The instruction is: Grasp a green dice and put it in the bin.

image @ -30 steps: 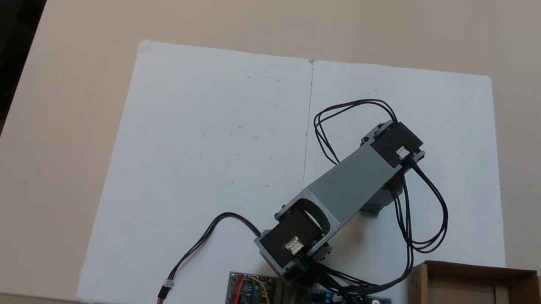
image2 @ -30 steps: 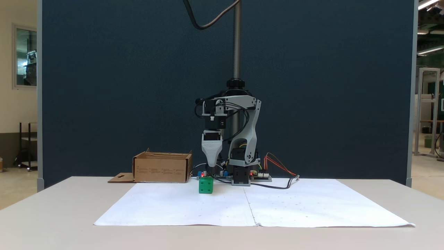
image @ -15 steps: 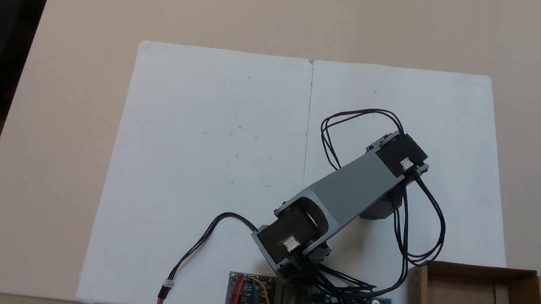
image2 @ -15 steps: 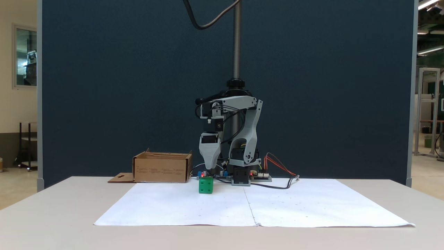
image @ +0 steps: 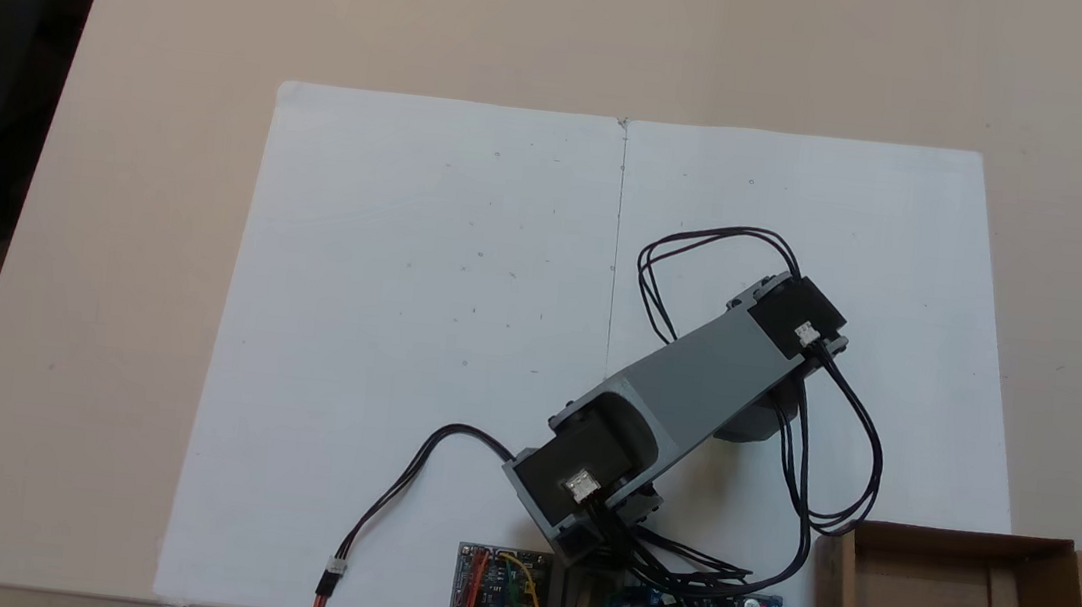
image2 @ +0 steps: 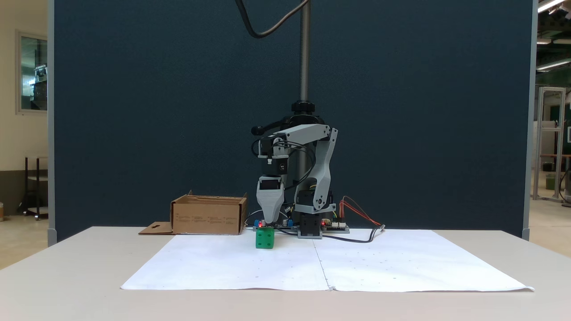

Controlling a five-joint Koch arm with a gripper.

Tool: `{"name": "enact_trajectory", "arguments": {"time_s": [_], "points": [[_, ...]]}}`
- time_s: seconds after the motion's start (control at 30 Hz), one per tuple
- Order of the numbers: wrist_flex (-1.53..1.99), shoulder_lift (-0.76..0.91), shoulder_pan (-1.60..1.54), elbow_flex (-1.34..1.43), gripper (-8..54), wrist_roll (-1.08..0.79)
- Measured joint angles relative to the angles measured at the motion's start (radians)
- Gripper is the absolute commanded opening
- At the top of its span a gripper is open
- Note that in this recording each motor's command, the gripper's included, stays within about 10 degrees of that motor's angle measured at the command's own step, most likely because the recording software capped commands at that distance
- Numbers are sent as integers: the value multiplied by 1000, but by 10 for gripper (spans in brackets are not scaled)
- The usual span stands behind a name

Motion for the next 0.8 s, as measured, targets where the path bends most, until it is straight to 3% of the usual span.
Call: {"name": "enact_trajectory", "arguments": {"time_s": [0.8], "points": [[-95,-86,78,0,523,-3]]}}
